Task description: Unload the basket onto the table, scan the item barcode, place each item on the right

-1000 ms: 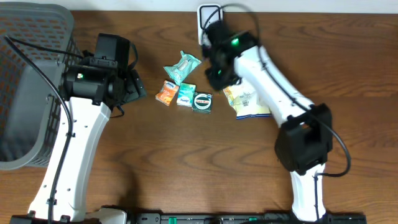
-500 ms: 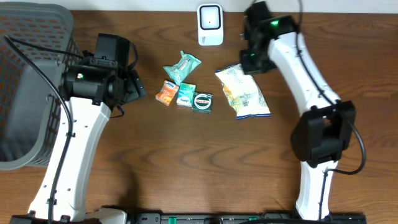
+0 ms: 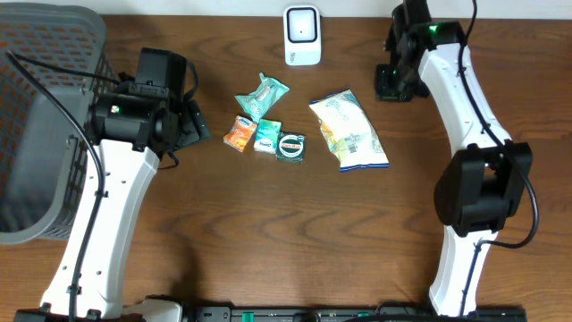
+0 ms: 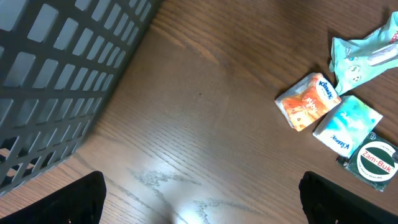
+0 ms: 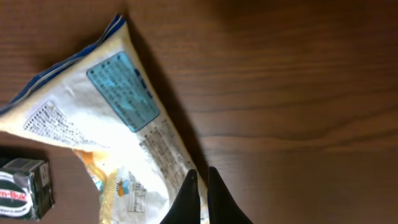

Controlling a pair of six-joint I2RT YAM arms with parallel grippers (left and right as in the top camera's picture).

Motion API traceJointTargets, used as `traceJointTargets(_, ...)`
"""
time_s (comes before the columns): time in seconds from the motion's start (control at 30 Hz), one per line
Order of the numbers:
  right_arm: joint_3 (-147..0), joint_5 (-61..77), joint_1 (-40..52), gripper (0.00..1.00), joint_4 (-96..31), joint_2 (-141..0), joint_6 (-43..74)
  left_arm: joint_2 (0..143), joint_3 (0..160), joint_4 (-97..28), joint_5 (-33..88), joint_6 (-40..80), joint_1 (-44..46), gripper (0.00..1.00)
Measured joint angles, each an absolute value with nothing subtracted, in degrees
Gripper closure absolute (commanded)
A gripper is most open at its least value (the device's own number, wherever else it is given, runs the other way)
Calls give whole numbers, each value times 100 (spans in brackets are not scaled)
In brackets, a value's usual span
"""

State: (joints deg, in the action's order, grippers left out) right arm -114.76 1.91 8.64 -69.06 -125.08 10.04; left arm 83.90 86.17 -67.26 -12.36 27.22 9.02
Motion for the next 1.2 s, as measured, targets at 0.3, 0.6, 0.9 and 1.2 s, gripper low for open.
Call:
traceJointTargets(0.3,-9745,985,1304,99,-5837,-12508,954,8392,8617,-6724,-1236,2722,902,2)
traceJointTargets(0.6,-10033,1090,1601,99,-6713,-12433,937,8392,8617,-6722,-1238,2720,902,2)
traceJointTargets(0.9,-11093,958,1756,99,-7373,-11786,902,8392,8617,-6724,-1236,2722,902,2)
traceJointTargets(1.2,-9137,397,2381,98,-5146,-11830,1710,8392,8617,-6724,-1238,2722,902,2)
